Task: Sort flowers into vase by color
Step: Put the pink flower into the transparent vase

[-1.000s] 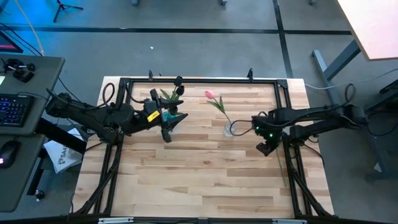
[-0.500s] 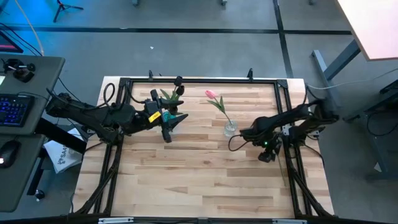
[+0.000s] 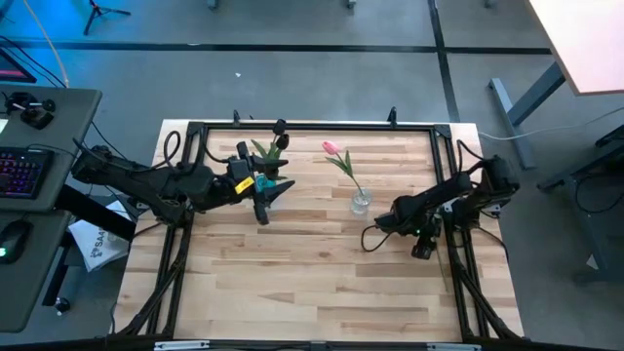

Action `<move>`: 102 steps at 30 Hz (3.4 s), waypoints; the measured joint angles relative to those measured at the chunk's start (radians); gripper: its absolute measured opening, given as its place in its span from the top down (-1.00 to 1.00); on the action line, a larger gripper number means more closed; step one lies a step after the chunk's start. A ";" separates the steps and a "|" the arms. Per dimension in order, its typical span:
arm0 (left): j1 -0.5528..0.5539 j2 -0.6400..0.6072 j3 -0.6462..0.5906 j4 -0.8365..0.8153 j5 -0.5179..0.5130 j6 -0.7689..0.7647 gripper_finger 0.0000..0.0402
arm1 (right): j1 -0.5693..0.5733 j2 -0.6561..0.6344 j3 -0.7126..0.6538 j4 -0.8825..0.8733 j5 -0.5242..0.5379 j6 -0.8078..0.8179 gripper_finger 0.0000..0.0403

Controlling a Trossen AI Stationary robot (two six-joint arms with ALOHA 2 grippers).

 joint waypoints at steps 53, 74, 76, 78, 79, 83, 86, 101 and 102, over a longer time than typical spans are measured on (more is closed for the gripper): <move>0.000 0.001 0.000 -0.093 0.000 -0.054 -0.11 | 0.376 -0.508 -0.049 0.316 0.319 1.550 0.07; 0.000 0.001 0.000 -0.093 0.000 -0.054 -0.11 | 0.376 -0.469 -0.140 0.319 0.422 1.701 0.29; 0.000 0.001 0.000 -0.093 0.000 -0.054 -0.11 | 0.376 -0.467 -0.140 0.320 0.438 1.677 0.43; 0.000 0.001 0.000 -0.093 0.000 -0.054 -0.11 | 0.375 -0.464 -0.140 0.326 0.449 1.636 0.61; 0.000 0.001 0.000 -0.093 0.000 -0.054 -0.11 | 0.376 -0.464 -0.140 0.332 0.451 1.620 0.71; 0.000 0.000 0.000 -0.092 0.026 -0.054 -0.11 | 0.376 -0.464 -0.131 0.340 0.462 1.569 0.95; 0.000 -0.008 0.000 -0.088 0.066 -0.053 -0.11 | 0.376 -0.473 -0.088 0.329 0.491 1.518 0.94; 0.004 -0.070 0.000 0.013 0.080 0.087 -0.11 | 0.361 -0.717 0.388 0.014 1.444 1.075 1.00; 0.007 -0.067 0.000 0.018 0.091 0.085 -0.11 | 0.353 -0.732 0.389 0.054 1.471 1.011 1.00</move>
